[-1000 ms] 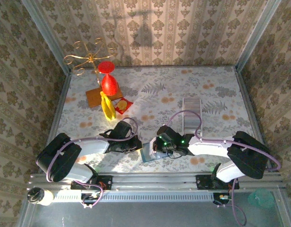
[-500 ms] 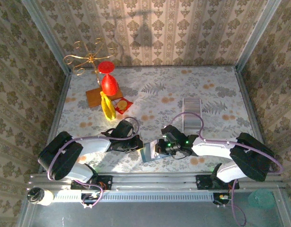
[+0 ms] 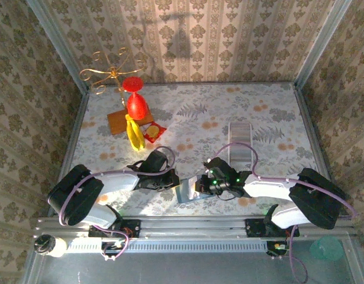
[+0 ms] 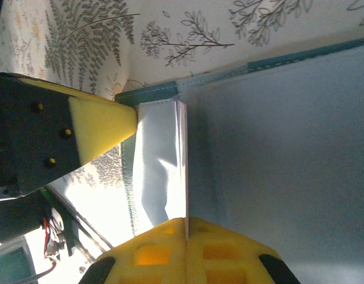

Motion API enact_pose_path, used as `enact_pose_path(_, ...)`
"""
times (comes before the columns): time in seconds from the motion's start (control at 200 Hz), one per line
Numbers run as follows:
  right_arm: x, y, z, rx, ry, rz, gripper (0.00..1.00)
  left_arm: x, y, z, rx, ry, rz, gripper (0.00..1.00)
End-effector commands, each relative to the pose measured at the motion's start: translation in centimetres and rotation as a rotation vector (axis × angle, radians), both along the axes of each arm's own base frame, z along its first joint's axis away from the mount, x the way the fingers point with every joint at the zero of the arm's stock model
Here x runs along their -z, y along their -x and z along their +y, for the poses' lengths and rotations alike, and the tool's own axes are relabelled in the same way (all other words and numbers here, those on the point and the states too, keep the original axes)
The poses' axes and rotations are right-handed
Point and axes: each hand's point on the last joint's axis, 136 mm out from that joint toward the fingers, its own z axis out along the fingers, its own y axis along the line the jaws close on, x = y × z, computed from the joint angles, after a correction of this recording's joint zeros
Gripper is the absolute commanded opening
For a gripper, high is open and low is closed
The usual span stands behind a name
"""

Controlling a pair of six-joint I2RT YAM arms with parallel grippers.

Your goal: Put the credit cards into the card holder

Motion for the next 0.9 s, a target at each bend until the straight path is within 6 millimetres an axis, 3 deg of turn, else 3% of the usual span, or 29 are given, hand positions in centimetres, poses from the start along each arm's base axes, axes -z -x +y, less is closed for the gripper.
enact_pose_path(0.0, 1.1, 0.9, 0.2, -0.033, 0.003, 0.051, 0.0, 2.9, 2.0, 2.8, -0.009, -0.153, 0.07, 0.0)
enact_pose_path(0.25, 0.7, 1.1, 0.9, -0.065, -0.029, 0.049, 0.0, 3.0, 2.1, 3.0, -0.012, -0.164, 0.069, 0.0)
enact_pose_path(0.525, 1.2, 1.6, -0.2, -0.065, 0.018, 0.058, 0.0, 2.2, 1.8, 3.9, -0.047, -0.183, 0.034, 0.0)
enact_pose_path(0.71, 2.1, 1.8, -0.2, -0.068, 0.034, 0.085, 0.0, 0.7, 1.3, 3.4, -0.058, -0.135, -0.004, 0.21)
enact_pose_path(0.895, 2.5, 1.9, -0.1, -0.072, 0.037, 0.095, 0.0, -1.2, 0.6, 3.4, -0.086, -0.097, -0.065, 0.32)
